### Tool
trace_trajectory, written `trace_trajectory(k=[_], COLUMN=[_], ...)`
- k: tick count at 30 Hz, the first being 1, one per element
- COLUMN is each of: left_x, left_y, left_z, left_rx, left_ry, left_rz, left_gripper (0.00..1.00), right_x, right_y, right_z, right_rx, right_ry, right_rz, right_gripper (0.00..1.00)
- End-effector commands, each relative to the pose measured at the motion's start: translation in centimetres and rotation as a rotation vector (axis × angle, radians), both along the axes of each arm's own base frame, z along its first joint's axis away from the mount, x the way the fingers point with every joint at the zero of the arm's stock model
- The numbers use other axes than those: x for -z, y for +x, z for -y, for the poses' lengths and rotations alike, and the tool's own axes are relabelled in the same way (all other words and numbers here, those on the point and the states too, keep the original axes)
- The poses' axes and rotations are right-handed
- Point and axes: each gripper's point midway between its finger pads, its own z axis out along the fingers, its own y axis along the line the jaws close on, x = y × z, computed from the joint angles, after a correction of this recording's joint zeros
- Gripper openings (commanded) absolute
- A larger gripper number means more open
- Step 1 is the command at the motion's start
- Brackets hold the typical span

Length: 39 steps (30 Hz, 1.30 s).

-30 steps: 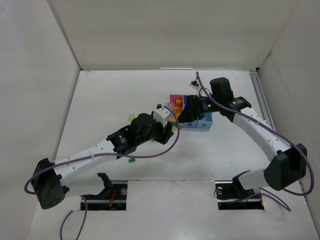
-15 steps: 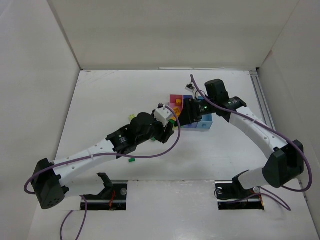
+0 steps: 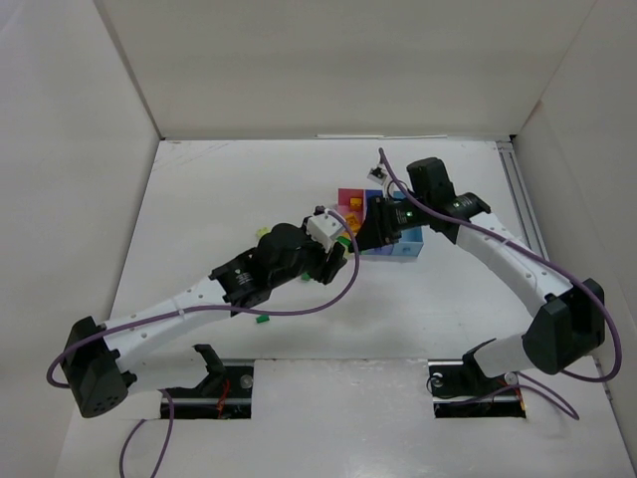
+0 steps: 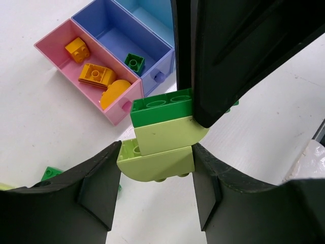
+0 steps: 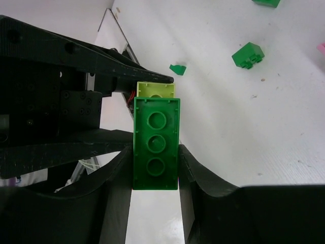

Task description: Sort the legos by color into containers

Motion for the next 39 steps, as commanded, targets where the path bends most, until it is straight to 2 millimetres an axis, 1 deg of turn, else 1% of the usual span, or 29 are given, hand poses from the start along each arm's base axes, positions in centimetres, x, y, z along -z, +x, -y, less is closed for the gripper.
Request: trace_trajectory(k=[1, 2, 3, 4, 5, 6, 8, 9, 10, 11, 13, 14, 16, 17, 18, 19, 20, 21, 22, 23, 24, 25, 26, 28, 29, 32, 34, 37, 39], left_x=[-2.4, -2.7, -2.0, -1.3, -1.2, -0.7, -0.5, -0.5, 0.0, 0.3, 0.6, 0.2, 0.1, -0.7, -1.3, -2.4, -2.4, -3.8, -4.5, -5.2, -5.6, -6.7, -7.6, -7.7, -8.3, -7.4, -7.4, -6.5, -7.1], left_y=[-0.8, -1.0, -1.2, -1.3, -1.6, -1.7, -1.8, -1.7, -1.8, -1.7, -1.6, -1.4, -0.6, -0.2, 0.3, 0.9, 0.4, 1.4, 1.9, 1.3, 2.7, 3.2, 2.7, 4.0, 4.3, 4.2, 4.0, 4.2, 4.2], left_z=[0.7, 0.7, 0.6, 0.5, 0.4, 0.3, 0.3, 0.2, 0.1, 0.2, 0.2, 0.2, 0.6, 0.9, 1.2, 2.0, 2.3, 3.0, 3.3, 4.1, 3.7, 3.8, 4.1, 3.4, 3.5, 4.2, 4.3, 4.1, 4.2], left_rx=[0.043, 0.052, 0.048, 0.043, 0.055, 0.050, 0.045, 0.031, 0.031, 0.030, 0.018, 0.010, -0.013, -0.028, -0.036, -0.019, 0.011, 0.016, 0.031, 0.109, 0.095, 0.127, 0.202, 0.200, 0.219, 0.253, 0.267, 0.233, 0.233], left_ry=[-0.089, -0.098, -0.092, -0.088, -0.090, -0.089, -0.090, -0.093, -0.086, -0.078, -0.074, -0.081, -0.083, -0.103, -0.120, -0.150, -0.155, -0.203, -0.234, -0.274, -0.321, -0.369, -0.407, -0.450, -0.460, -0.428, -0.428, -0.437, -0.460], left_rz=[0.035, 0.038, 0.021, 0.001, -0.003, -0.019, -0.035, -0.039, -0.045, -0.050, -0.062, -0.053, -0.040, -0.035, -0.019, -0.010, -0.019, -0.007, -0.014, -0.041, -0.076, -0.067, -0.084, -0.120, -0.109, -0.157, -0.161, -0.191, -0.188], left_gripper=[0.29, 0.28, 0.28, 0.28, 0.28, 0.28, 0.27, 0.27, 0.27, 0.25, 0.25, 0.25, 0.26, 0.32, 0.45, 0.67, 0.79, 0.89, 0.90, 0.90, 0.90, 0.86, 0.84, 0.81, 0.79, 0.76, 0.76, 0.77, 0.80], right_x=[-3.1, -3.4, -3.5, -3.8, -4.3, -4.3, -5.0, -4.6, -5.0, -5.2, -4.7, -4.7, -4.7, -4.4, -3.9, -3.6, -3.3, -3.4, -3.1, -3.7, -3.5, -3.7, -3.8, -4.0, -3.9, -2.8, -2.4, -1.8, -1.7], right_y=[1.3, 1.5, 2.4, 2.7, 3.0, 4.0, 4.7, 5.2, 6.0, 6.3, 7.3, 7.4, 7.3, 7.3, 7.4, 7.1, 6.8, 6.4, 6.2, 5.8, 5.4, 5.0, 5.1, 5.1, 4.9, 5.1, 5.0, 5.1, 5.2], right_z=[0.0, 0.4, 1.0, 1.5, 2.0, 3.0, 4.3, 5.0, 6.4, 7.0, 8.6, 9.0, 9.5, 9.9, 10.0, 10.1, 9.9, 9.5, 9.4, 9.3, 9.1, 9.1, 9.1, 9.4, 9.5, 10.3, 10.3, 10.6, 10.6], right_rx=[0.004, 0.016, 0.043, 0.059, 0.075, 0.113, 0.158, 0.182, 0.226, 0.248, 0.296, 0.294, 0.286, 0.291, 0.279, 0.271, 0.259, 0.228, 0.219, 0.196, 0.183, 0.183, 0.182, 0.187, 0.194, 0.219, 0.216, 0.231, 0.231], right_ry=[0.067, 0.070, 0.073, 0.076, 0.082, 0.080, 0.084, 0.079, 0.078, 0.079, 0.077, 0.078, 0.080, 0.071, 0.058, 0.048, 0.056, 0.061, 0.067, 0.084, 0.083, 0.084, 0.087, 0.083, 0.076, 0.059, 0.054, 0.043, 0.045], right_rz=[0.105, 0.114, 0.125, 0.134, 0.152, 0.154, 0.176, 0.169, 0.180, 0.190, 0.182, 0.198, 0.198, 0.195, 0.199, 0.196, 0.183, 0.200, 0.187, 0.220, 0.224, 0.233, 0.244, 0.257, 0.260, 0.240, 0.236, 0.218, 0.227], right_gripper=[0.19, 0.17, 0.15, 0.11, 0.09, 0.09, 0.08, 0.06, 0.06, 0.05, 0.05, 0.05, 0.05, 0.05, 0.05, 0.02, 0.02, 0.02, 0.01, 0.01, 0.01, 0.01, 0.01, 0.01, 0.01, 0.00, 0.00, 0.00, 0.00])
